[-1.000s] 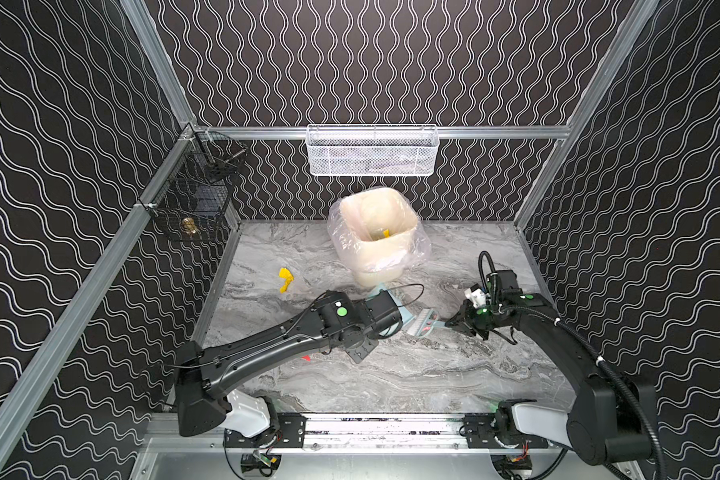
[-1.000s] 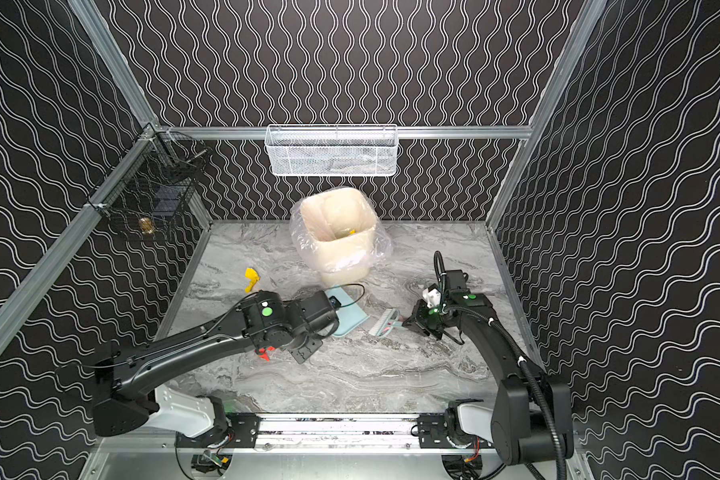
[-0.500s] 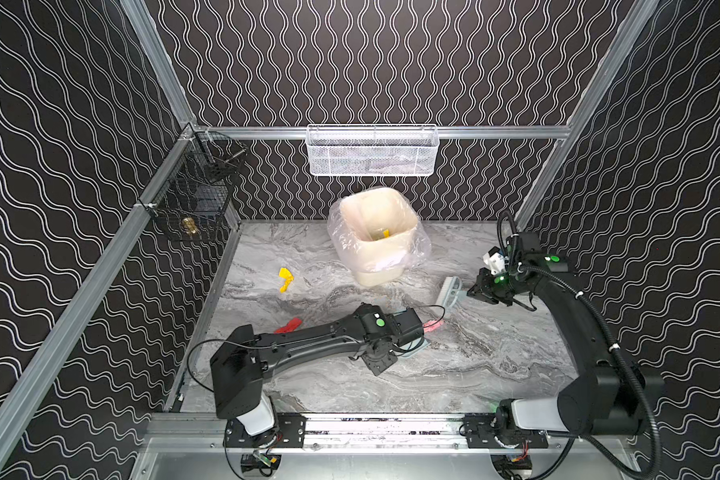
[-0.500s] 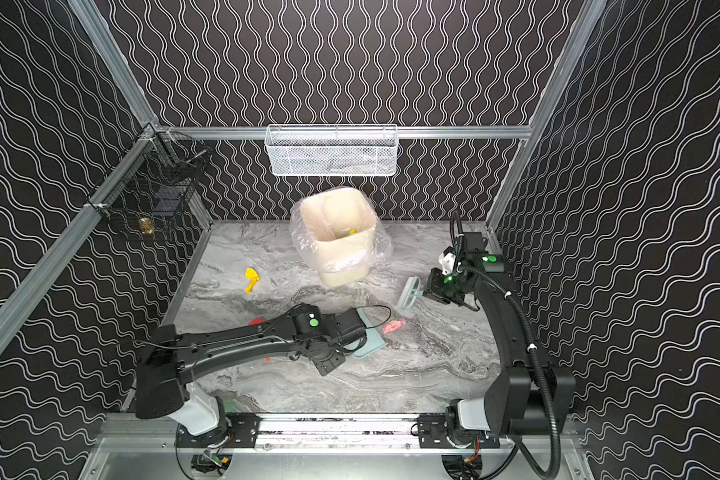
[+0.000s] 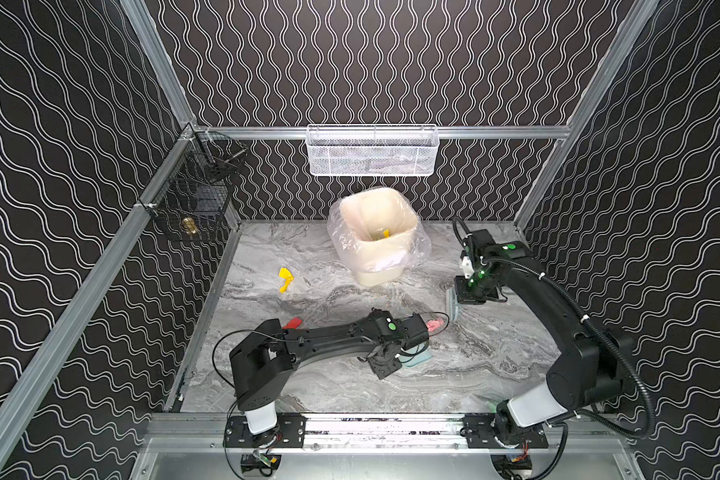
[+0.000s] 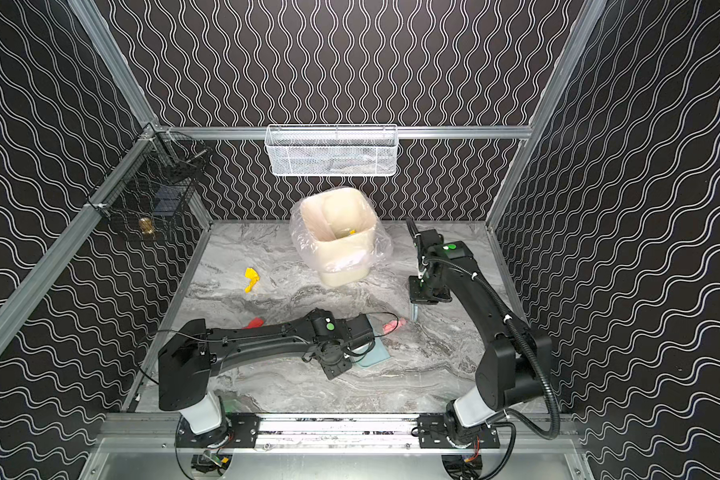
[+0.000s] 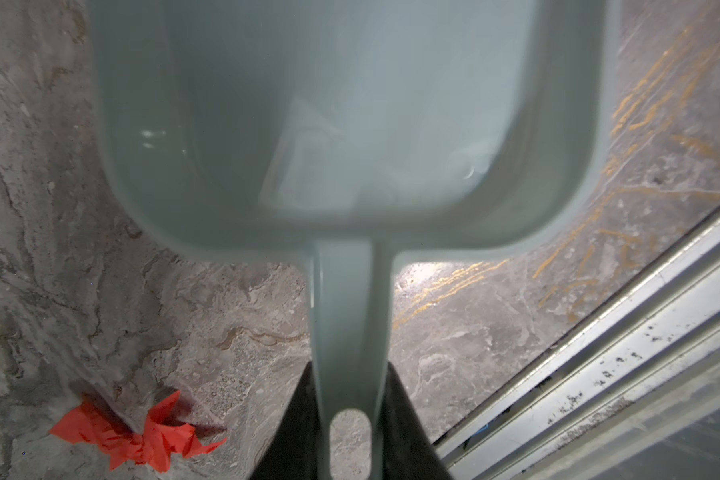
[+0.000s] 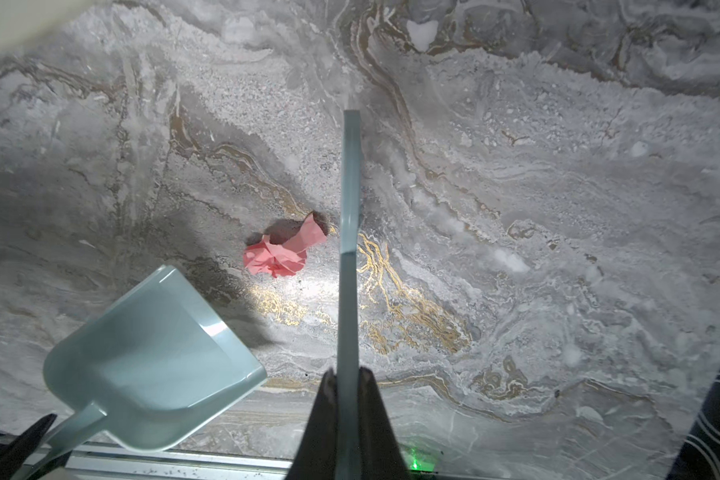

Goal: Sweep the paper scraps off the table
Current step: 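Sweep the pink scrap toward the dustpan with the right gripper's brush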

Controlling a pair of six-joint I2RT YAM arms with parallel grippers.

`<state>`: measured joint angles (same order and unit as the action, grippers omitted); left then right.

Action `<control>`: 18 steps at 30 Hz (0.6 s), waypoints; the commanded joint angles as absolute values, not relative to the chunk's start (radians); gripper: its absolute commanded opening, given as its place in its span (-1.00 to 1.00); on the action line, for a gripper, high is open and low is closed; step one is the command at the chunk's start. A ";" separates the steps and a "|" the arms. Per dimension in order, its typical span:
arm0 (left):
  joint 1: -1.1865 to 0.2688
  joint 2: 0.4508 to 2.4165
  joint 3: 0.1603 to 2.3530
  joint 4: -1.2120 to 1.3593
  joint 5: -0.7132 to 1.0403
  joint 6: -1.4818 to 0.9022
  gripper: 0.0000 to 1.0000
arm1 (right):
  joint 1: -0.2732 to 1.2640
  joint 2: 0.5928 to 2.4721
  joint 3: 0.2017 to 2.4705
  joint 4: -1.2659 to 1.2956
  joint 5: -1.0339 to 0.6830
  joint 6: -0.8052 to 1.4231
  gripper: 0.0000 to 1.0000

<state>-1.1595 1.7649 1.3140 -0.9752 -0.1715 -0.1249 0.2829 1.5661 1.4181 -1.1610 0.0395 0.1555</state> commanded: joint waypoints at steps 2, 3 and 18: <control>-1.139 1.775 1.302 -0.942 -0.160 -0.110 -1.00 | 0.299 1.588 1.445 -1.203 0.120 0.137 -1.00; -1.133 1.778 1.302 -0.939 -0.164 -0.113 -1.00 | 0.302 1.593 1.445 -1.203 0.120 0.133 -1.00; -1.082 1.832 1.308 -0.898 -0.142 -0.078 -1.00 | 0.369 1.615 1.433 -1.209 0.085 0.107 -1.00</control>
